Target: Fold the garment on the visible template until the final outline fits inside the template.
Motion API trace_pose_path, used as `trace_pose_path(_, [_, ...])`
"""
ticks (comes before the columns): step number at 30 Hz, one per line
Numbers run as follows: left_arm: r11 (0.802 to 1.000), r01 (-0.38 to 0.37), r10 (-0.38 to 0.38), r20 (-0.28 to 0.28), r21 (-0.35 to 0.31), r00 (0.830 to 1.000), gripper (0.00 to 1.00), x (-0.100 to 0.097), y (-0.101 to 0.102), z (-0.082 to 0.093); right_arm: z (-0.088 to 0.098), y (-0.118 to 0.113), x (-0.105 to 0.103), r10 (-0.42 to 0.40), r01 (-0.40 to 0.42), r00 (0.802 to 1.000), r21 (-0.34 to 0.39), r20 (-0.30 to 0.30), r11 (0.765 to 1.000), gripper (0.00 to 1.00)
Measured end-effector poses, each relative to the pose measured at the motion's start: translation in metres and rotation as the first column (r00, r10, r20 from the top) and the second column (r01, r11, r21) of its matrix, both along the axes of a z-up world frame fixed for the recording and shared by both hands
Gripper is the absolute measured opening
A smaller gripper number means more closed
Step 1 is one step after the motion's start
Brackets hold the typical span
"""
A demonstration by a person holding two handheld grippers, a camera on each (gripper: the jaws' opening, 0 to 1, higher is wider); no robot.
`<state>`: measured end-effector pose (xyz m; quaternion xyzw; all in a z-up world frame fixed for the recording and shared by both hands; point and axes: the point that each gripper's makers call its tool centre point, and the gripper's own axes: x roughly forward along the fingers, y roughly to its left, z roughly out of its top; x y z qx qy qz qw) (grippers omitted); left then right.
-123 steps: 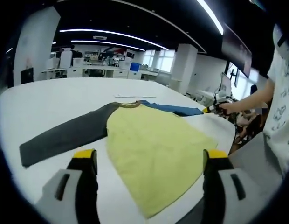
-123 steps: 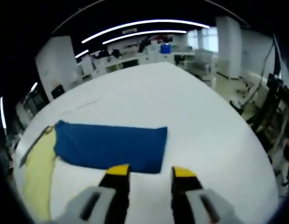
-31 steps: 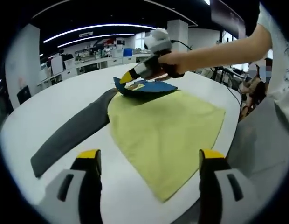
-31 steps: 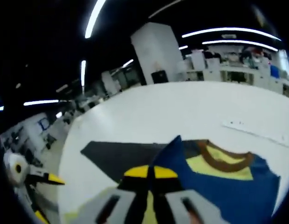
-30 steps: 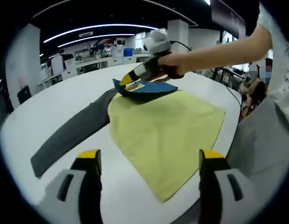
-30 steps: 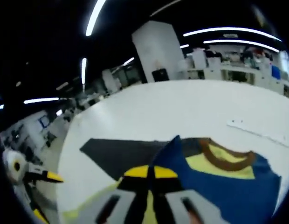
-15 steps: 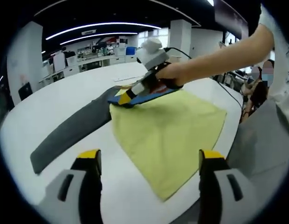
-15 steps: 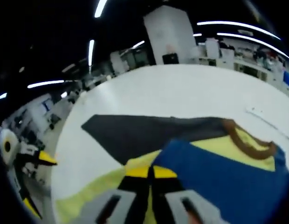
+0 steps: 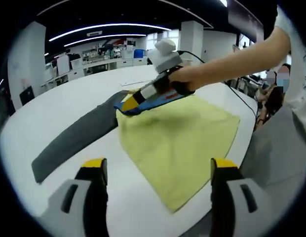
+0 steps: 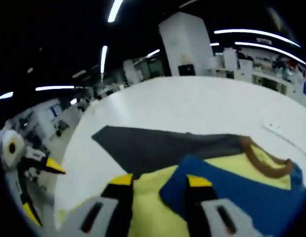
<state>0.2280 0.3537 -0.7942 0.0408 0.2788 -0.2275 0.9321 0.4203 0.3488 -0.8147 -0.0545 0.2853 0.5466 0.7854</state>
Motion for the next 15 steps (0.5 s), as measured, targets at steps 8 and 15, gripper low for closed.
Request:
trace_pose_path(8, [1.000, 0.003, -0.003, 0.000, -0.004, 1.000, 0.83, -0.001, -0.002, 0.000, 0.008, -0.011, 0.005, -0.025, 0.024, 1.000, 0.027, 0.013, 0.999, 0.96])
trace_pose_path(15, [1.000, -0.002, 0.002, -0.003, -0.018, 1.000, 0.83, -0.001, -0.001, 0.000, 0.007, -0.024, 0.002, -0.016, 0.017, 0.999, -0.017, 0.051, 1.000, 0.99])
